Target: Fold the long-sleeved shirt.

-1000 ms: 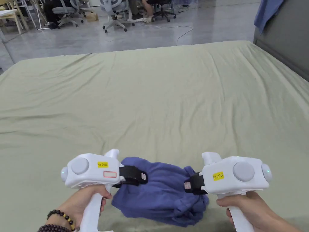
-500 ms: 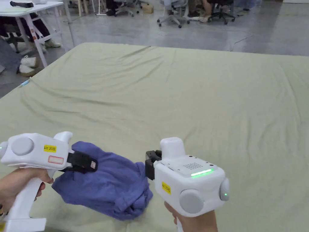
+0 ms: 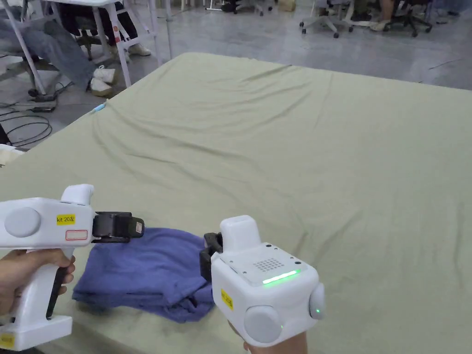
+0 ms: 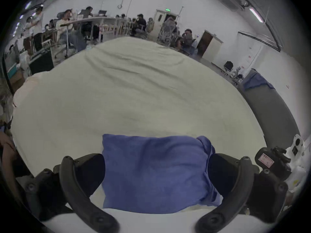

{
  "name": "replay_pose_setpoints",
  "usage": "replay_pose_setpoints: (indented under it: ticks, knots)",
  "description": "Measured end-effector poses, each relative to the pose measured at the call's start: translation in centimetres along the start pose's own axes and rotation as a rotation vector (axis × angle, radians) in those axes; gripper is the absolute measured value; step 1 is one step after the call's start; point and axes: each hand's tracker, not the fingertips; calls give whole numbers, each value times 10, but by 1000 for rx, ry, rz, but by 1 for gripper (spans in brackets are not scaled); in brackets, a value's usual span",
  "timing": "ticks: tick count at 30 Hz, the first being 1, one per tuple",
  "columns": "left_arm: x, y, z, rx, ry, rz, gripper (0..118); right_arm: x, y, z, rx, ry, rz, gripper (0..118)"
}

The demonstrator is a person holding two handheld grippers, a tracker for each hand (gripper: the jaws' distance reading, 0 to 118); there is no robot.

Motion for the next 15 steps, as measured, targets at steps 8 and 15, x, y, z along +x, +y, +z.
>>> replay_pose_setpoints:
  ticks: [8, 15]
  knots:
    - [116, -4, 53, 237, -61, -93, 2, 61, 17, 105, 129, -117, 16, 0]
    - [294, -62, 91, 701, 1, -409, 2, 126, 24, 243, 301, -356, 0, 0]
